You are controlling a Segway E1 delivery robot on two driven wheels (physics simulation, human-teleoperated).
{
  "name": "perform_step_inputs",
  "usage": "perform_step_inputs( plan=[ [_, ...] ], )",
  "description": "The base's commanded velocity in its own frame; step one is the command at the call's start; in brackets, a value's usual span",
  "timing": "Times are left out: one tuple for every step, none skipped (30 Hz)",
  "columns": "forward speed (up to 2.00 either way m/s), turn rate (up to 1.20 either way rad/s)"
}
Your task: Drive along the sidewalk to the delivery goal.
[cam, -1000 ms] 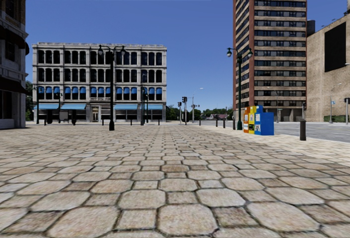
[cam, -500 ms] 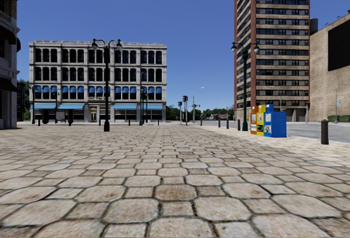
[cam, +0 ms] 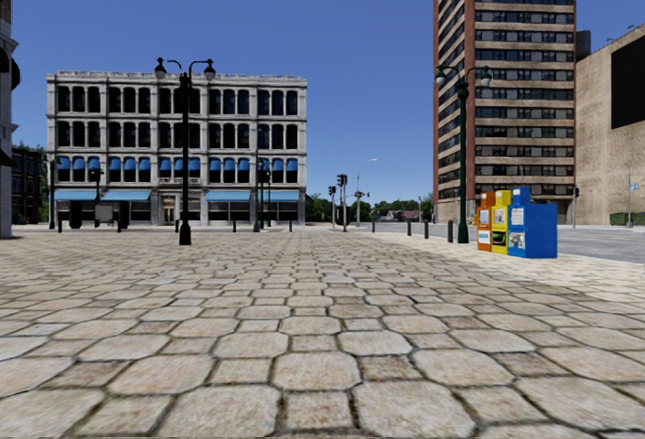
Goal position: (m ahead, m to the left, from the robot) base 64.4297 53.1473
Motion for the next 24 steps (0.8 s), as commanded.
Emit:
perform_step_inputs(
  plan=[
    [2.0, 0.0],
    [2.0, 0.0],
    [2.0, 0.0],
    [2.0, 0.0],
    [2.0, 0.0],
    [2.0, 0.0],
    [2.0, 0.0],
    [2.0, 0.0],
    [2.0, 0.0],
    [2.0, 0.0],
    [2.0, 0.0],
    [2.0, 0.0],
    [2.0, 0.0],
    [2.0, 0.0],
    [2.0, 0.0],
    [2.0, 0.0],
    [2.0, 0.0],
    [2.0, 0.0],
    [2.0, 0.0],
    [2.0, 0.0],
    [2.0, 0.0],
    [2.0, 0.0],
    [2.0, 0.0],
    [2.0, 0.0]
  ],
)
